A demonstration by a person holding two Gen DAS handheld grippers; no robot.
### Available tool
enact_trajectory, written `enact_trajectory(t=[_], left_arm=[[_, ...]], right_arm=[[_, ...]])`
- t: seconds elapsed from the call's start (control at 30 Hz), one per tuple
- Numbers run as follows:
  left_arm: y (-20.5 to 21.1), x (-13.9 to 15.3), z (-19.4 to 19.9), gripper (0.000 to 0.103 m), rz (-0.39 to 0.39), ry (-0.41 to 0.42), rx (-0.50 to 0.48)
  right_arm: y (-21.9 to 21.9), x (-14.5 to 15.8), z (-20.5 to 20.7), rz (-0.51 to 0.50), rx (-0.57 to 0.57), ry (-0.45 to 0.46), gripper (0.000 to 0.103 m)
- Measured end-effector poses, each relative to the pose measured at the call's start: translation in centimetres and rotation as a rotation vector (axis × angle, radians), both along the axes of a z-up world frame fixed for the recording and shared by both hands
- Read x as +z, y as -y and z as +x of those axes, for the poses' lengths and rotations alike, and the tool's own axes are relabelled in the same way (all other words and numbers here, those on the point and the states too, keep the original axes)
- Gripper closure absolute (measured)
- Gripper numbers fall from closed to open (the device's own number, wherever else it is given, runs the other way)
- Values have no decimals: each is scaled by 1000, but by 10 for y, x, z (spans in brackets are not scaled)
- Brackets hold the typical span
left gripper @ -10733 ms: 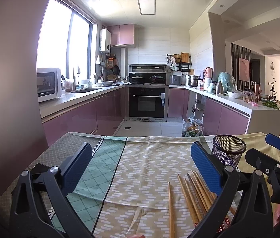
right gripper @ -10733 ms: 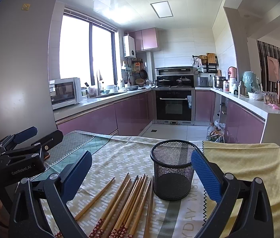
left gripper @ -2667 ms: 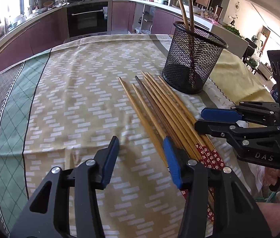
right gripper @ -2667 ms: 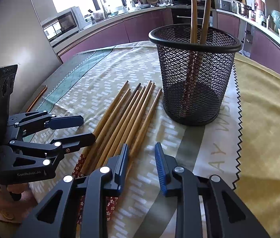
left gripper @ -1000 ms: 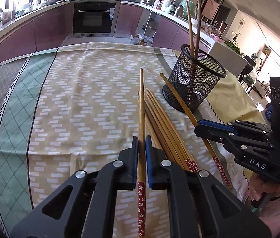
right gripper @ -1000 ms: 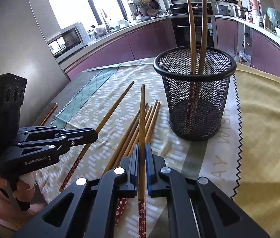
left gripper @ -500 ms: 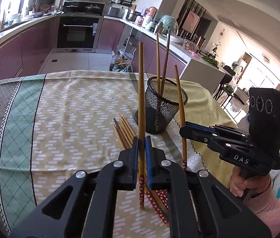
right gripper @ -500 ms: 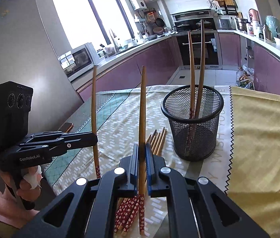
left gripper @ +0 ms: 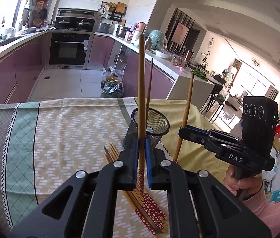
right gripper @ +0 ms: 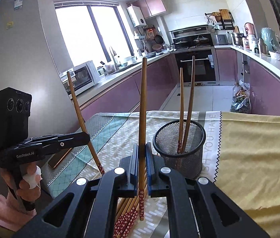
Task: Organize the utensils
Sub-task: 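Raise the left gripper's chopstick upright into the mesh cup while the right gripper inserts its chopstick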
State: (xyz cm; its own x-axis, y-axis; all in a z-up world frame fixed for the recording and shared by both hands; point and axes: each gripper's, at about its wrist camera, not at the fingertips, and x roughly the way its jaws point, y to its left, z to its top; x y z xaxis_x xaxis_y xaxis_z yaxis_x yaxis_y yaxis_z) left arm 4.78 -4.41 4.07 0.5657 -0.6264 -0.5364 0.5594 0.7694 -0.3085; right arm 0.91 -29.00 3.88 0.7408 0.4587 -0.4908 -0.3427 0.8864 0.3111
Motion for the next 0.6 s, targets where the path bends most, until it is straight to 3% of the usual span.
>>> enact_trajectory(t=[0.6], left_arm=[[44,71,36,96,-42,176,-1]], right_arm=[[20,57,35,-18,-76,163,97]])
